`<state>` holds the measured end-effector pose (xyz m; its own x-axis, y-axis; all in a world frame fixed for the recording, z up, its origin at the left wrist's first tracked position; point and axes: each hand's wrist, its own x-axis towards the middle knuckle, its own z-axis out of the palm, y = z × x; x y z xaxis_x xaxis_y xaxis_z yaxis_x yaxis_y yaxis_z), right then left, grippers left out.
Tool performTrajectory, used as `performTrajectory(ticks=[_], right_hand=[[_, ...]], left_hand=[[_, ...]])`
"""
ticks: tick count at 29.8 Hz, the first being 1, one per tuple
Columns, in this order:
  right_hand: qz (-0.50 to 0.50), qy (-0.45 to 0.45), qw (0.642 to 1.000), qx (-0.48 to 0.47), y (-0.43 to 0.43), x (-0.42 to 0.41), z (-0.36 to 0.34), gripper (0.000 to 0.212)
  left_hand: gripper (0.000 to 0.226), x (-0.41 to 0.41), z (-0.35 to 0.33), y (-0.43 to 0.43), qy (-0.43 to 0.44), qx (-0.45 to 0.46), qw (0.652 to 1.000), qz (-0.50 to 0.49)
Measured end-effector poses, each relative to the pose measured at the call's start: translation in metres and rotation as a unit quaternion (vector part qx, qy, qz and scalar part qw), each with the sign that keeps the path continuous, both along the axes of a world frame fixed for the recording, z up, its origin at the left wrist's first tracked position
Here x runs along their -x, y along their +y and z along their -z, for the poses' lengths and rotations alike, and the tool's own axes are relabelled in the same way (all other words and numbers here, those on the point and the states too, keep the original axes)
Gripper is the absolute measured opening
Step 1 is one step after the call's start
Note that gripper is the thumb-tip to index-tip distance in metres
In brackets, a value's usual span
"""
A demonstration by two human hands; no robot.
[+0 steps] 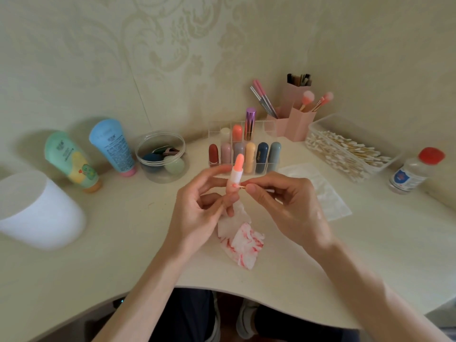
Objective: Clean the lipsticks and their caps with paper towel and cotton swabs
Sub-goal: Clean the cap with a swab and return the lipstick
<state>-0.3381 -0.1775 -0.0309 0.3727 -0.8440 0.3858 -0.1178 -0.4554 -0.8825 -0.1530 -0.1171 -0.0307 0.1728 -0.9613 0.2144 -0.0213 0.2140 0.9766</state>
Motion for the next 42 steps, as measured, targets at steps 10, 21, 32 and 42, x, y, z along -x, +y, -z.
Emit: performTrajectory(ticks=[10,21,32,42], right_hand=[[0.008,-0.006,1.000,0.001,0.0014,0.0003,0.0002,0.013],[-0.002,-0.011,1.000,0.000,0.0019,0.0007,0.0011,0.013],[-0.006,-0.006,1.000,0.007,0.0029,0.0010,0.0001,0.013],[-0.015,0.002,1.000,0.000,0.0047,-0.0009,0.0004,0.018]], left_hand=[[0.039,0.0022,-0.0026,0.0016,-0.012,-0.019,1.000,0.014],[0.033,0.0010,-0.0007,0.0028,-0.017,-0.008,0.999,0.048],[0.024,-0.0001,-0.0020,0.0046,0.007,-0.001,1.000,0.030],[0.030,-0.0022,0.0032,0.0006,-0.043,0.019,0.999,0.019]])
